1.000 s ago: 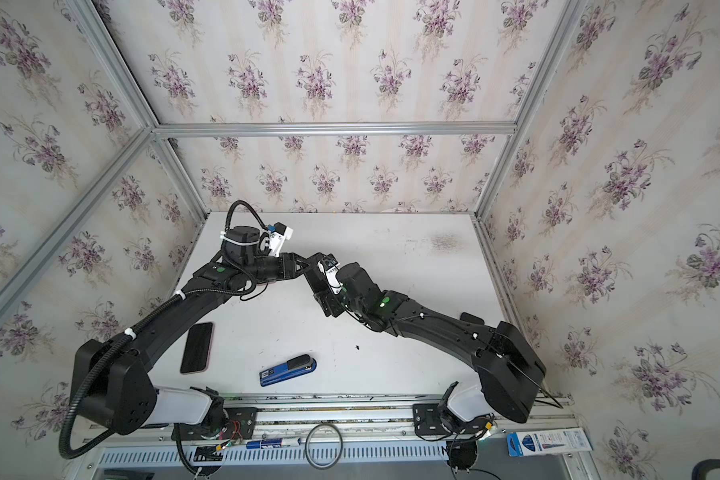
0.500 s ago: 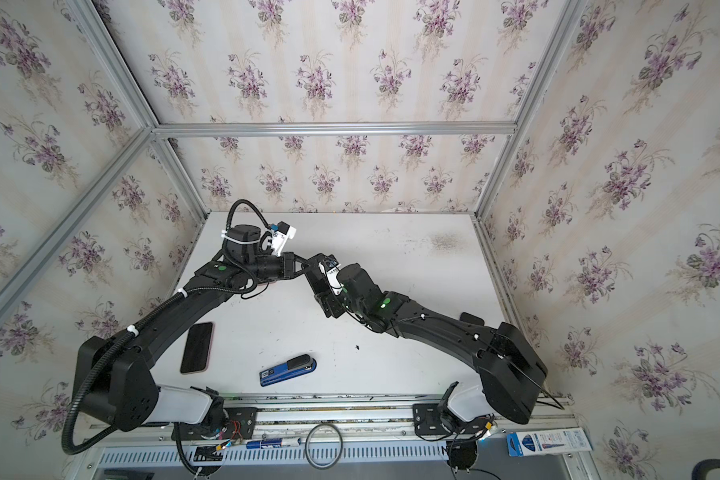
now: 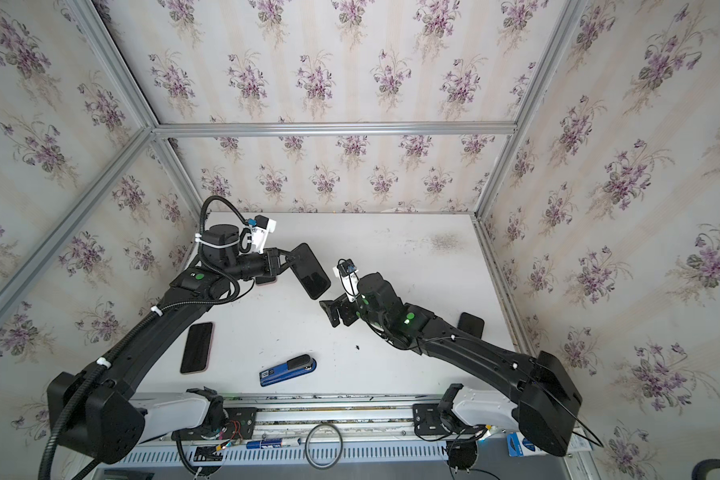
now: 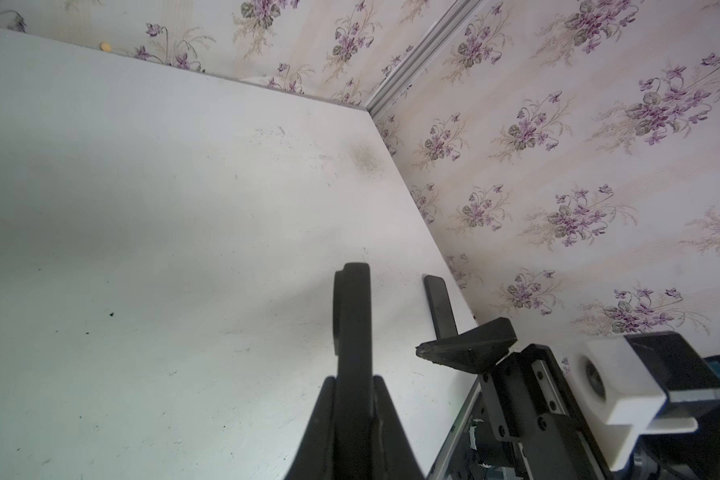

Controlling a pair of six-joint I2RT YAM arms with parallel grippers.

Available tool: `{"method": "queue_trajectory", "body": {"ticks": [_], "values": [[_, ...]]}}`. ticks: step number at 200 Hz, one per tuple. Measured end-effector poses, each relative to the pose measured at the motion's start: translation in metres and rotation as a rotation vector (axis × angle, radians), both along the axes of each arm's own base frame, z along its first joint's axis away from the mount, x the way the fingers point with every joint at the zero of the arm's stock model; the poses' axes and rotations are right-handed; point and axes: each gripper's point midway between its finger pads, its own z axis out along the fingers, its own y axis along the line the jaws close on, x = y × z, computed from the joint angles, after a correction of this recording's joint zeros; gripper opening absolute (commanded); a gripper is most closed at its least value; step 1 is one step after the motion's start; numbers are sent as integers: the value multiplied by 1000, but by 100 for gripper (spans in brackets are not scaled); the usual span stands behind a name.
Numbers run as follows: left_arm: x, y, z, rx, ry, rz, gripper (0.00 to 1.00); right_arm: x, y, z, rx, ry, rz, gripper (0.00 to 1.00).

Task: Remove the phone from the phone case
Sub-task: 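Release the right gripper and raise the phone with the left gripper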

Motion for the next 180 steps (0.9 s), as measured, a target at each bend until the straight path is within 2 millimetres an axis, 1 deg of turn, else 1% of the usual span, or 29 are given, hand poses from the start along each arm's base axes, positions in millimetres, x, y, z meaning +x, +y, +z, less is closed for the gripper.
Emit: {"method": "queue_trajectory", "body": {"ticks": [16,25,37,43,48,55,56,68,79,95,112,128,152,180], "values": [[-3,5,16,-7,-44,18,0,-10,-10,8,44,13,-12,99],[-5,7,33,-16,-85,25,0,-15,-17,13,72,19,-21,99],[-6,10,60,-33,-152,30,0,-20,-26,19,113,24,-34,99],[-7,11,71,-41,-181,33,0,-23,-30,21,129,29,-39,99],[-8,11,86,-51,-220,34,0,-25,-34,22,145,33,-44,99],[-9,11,96,-59,-250,35,0,-27,-39,23,161,39,-54,99],[-9,12,101,-62,-262,35,0,-27,-39,24,165,41,-54,99],[-10,12,121,-81,-320,35,0,-28,-48,24,197,57,-72,99],[-10,12,135,-102,-364,35,0,-25,-56,22,224,75,-101,99],[-11,11,143,-137,-405,31,0,-21,-63,15,276,121,-122,99],[-10,9,141,-188,-416,14,0,-18,-61,10,327,161,-112,99],[-5,10,134,-247,-403,5,0,-15,-51,8,381,188,-74,97],[4,13,128,-339,-381,-5,0,-10,-30,13,465,217,8,92],[1,16,133,-422,-391,-32,0,-5,-8,20,549,232,98,81]]}}
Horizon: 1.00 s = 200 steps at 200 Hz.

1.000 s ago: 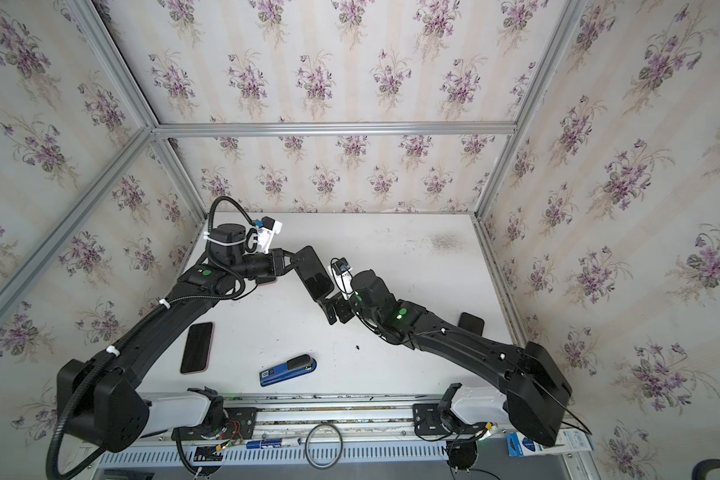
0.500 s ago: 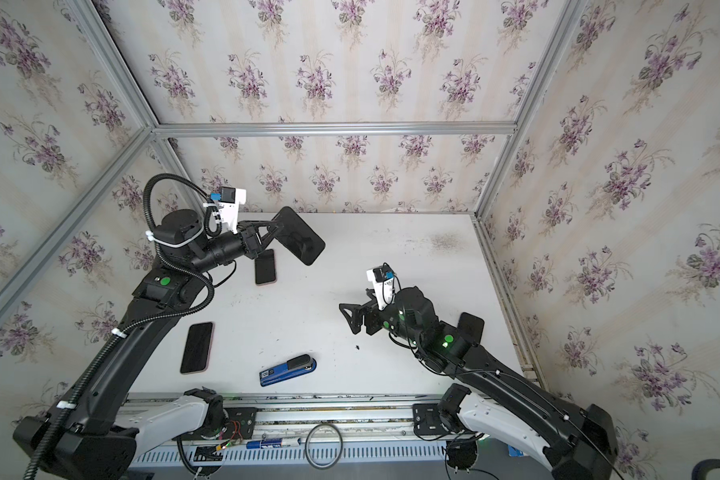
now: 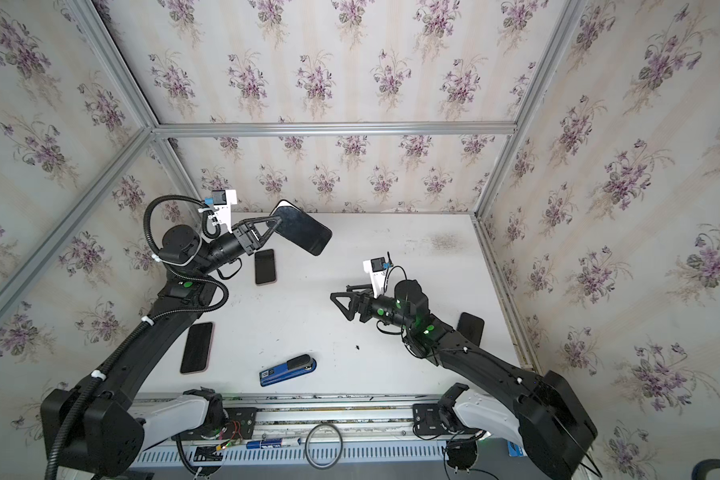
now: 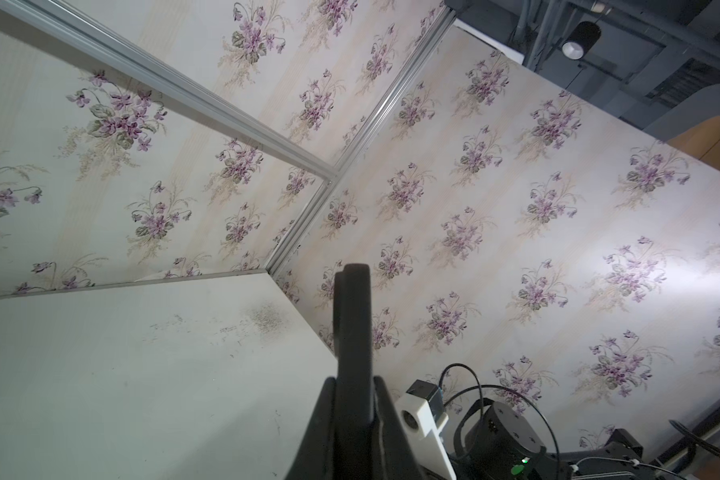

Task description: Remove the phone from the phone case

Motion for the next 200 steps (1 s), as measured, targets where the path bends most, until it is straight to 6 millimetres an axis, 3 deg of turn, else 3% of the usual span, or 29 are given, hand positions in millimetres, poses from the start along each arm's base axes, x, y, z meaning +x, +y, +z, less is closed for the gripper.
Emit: {"method": "queue_trajectory", "body": {"ticks": [40,100,200], "values": [[-13,-2,11,-36,-47,-47,0,11,19,25,95,-42,53,71],[-16,-3,10,-48,-51,-68,0,23,29,65,197,-120,77,63],[-21,-3,12,-86,-53,-95,0,39,36,94,353,-148,104,40]]}}
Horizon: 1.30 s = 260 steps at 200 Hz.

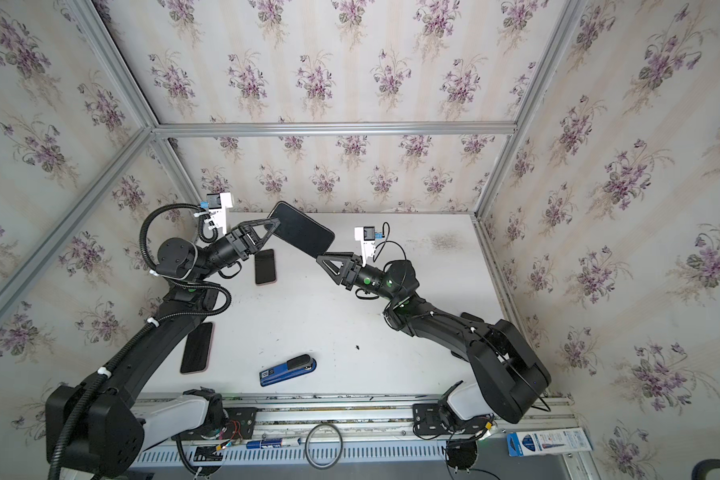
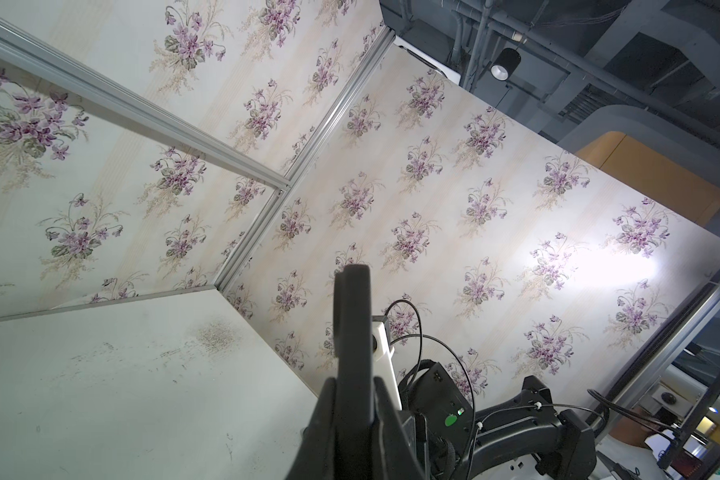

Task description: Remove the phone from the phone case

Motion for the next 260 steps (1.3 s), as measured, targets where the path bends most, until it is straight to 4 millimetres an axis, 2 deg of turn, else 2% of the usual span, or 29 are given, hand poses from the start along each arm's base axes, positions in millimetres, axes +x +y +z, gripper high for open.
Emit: {"method": "queue_trajectory", "body": {"ticks": [77,104,173,260], "values": [[1,1,-1,-4,7,0,0,-7,3,5,38,-15,54,25],[3,1,-2,-5,12,0,0,-6,5,1,41,-10,66,14],[3,1,1,-17,8,-8,0,-11,8,5,54,-29,109,0],[4,-1,3,3,28,-31,0,-16,15,-4,-4,-156,146,0]]}}
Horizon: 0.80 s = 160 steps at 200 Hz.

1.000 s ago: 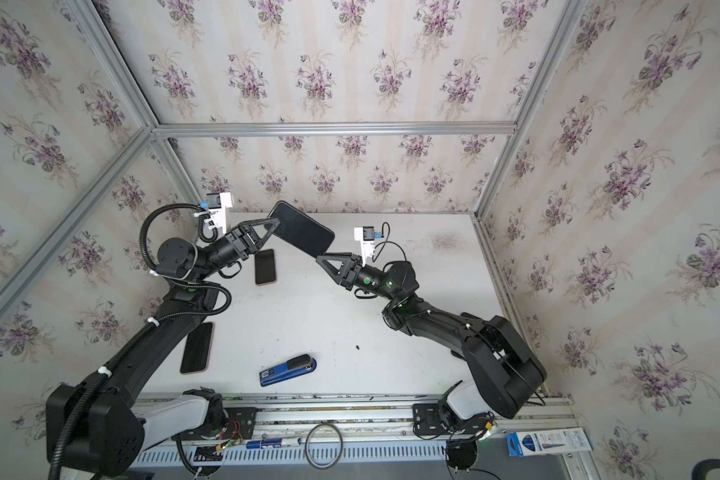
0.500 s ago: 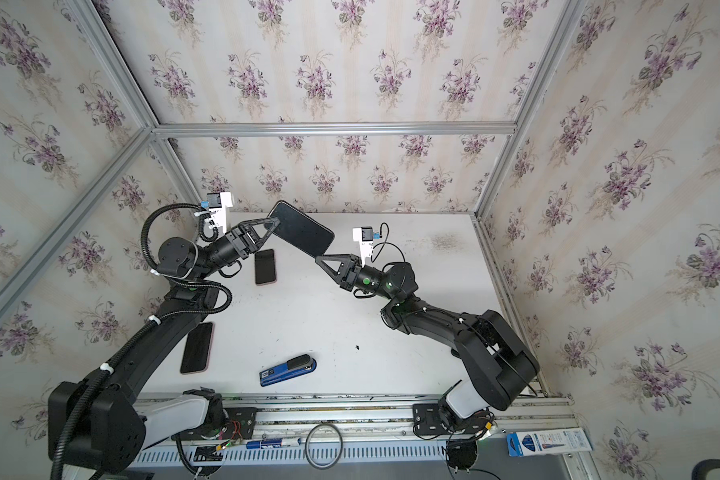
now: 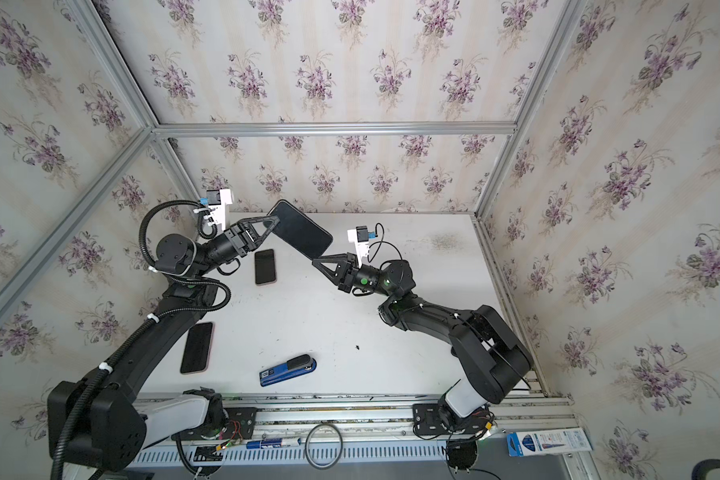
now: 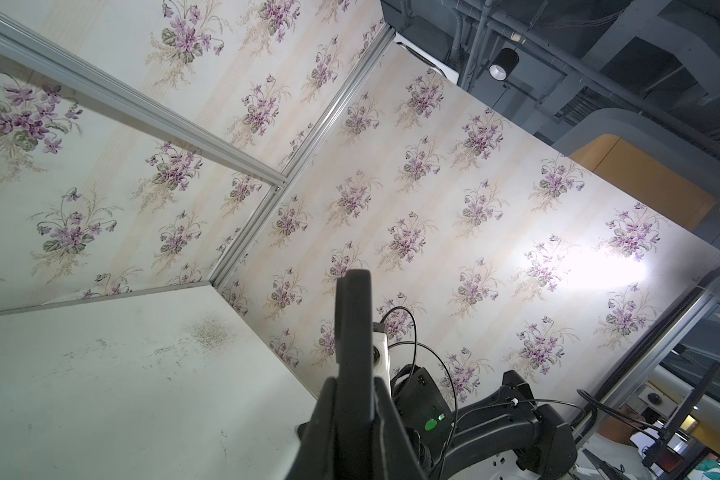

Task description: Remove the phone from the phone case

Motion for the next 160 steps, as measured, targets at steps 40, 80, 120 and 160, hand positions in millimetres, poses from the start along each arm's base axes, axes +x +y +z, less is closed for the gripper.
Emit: {"method": "queue_trajectory", "body": {"ticks": [40,80,120,160], "values": [[3,-6,-1,25,34,-39,0,-5,-3,-2,-55,-171,-57,0],[12,-10,-11,24,102,-69,0,1,-4,-10,-146,-311,-147,0],[9,-13,-11,28,115,-94,0,9,-3,-17,-215,-381,-210,5],[6,-15,-9,49,122,-115,0,14,-26,-31,-269,-378,-355,53]]}}
